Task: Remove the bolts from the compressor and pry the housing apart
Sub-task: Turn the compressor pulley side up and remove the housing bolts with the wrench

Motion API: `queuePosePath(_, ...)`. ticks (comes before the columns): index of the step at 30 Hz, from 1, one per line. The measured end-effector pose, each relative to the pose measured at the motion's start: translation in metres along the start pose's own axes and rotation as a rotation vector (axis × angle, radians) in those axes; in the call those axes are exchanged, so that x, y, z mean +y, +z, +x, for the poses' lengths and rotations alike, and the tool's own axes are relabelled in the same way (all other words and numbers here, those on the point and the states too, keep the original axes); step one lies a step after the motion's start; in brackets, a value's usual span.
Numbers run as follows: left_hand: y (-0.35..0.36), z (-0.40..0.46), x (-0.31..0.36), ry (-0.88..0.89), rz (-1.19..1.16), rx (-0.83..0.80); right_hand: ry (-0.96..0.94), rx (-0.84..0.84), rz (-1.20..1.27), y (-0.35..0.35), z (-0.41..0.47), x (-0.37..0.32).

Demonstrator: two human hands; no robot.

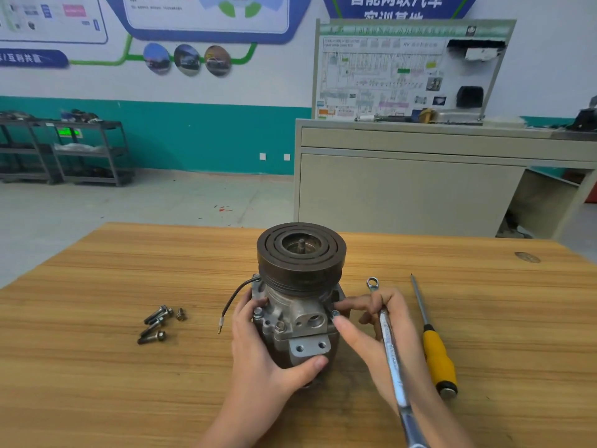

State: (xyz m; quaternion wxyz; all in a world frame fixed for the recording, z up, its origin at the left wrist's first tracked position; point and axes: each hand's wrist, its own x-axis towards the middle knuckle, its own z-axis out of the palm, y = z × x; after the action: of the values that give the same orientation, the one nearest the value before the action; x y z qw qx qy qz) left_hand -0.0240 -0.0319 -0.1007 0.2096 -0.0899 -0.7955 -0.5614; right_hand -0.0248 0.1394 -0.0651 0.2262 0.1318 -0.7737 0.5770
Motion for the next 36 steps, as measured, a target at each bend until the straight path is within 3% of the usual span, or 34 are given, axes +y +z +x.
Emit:
queuePosePath(4, 0.0001, -0.0001, -0.0007, -0.004, 0.001, 0.007, 0.001, 0.04, -0.012, 0.0042, 0.0014, -0.0005)
queuePosePath(18, 0.0009, 0.0008, -0.0004, 0.001, 0.021, 0.011, -0.005, -0.054, 0.023, -0.0005, 0.0031, 0.003)
queuePosePath(36, 0.0001, 0.0006, -0.0018, 0.002, 0.011, -0.01, -0.033, 0.015, 0.022, 0.0024, 0.0023, -0.003)
